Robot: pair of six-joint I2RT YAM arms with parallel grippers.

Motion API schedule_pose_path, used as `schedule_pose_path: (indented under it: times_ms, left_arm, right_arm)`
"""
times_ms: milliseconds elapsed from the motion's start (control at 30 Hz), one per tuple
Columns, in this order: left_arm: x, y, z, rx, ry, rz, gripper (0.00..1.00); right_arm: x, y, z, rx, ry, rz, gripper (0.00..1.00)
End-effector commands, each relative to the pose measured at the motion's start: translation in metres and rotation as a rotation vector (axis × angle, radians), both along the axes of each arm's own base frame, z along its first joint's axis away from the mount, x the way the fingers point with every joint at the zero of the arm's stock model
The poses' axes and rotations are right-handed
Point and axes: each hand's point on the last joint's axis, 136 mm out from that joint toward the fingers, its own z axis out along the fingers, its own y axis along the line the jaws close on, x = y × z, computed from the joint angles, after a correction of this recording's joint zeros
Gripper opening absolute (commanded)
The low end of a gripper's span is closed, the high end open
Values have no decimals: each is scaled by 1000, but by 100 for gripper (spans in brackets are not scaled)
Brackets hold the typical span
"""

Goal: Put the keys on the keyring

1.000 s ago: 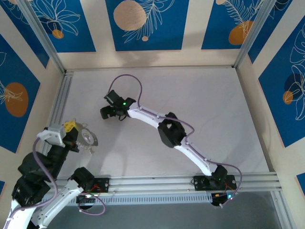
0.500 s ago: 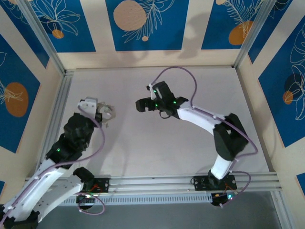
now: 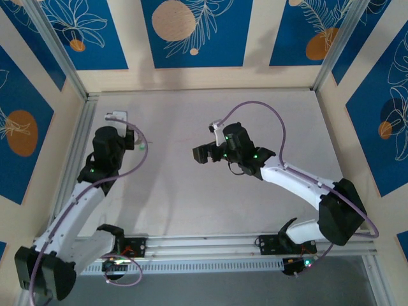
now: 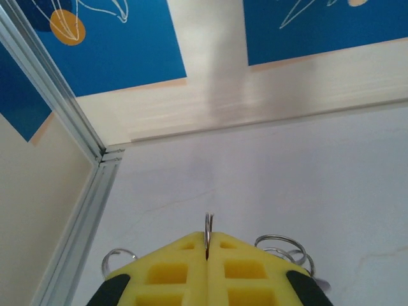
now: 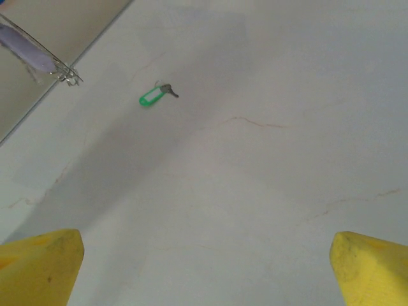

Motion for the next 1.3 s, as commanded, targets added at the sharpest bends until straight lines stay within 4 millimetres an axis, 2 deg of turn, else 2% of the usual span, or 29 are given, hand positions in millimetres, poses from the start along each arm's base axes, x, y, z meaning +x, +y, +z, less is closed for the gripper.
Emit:
schedule_pose_path:
  times_ms: [0, 367, 567, 733, 867, 1133, 1200, 1267]
  left_arm:
    - [24, 3, 23, -42, -77, -22, 0]
    - [87, 13, -26, -28, 2, 22, 0]
    - [99, 18, -39, -14, 32, 47, 0]
    - [119, 25, -63, -56, 79, 26, 0]
    - [133, 14, -89, -91, 145, -38, 0]
    - [142, -11, -122, -157, 260, -135, 0]
    - [147, -5, -128, -152, 284, -104, 0]
    - [154, 9, -137, -153, 328, -50, 0]
  right_arm:
    - [1, -1, 7, 10, -46, 6, 99]
    - [-6, -13, 11, 13, -70, 1, 99]
    - [-3, -21, 6, 5, -71, -16, 99]
    - [2, -26, 7, -2, -80, -20, 99]
    - [5, -37, 10, -6, -89, -38, 99]
    - [10, -60, 18, 10, -106, -84, 99]
    - [10, -61, 19, 13, -107, -84, 99]
    - [9, -62, 19, 13, -106, -82, 99]
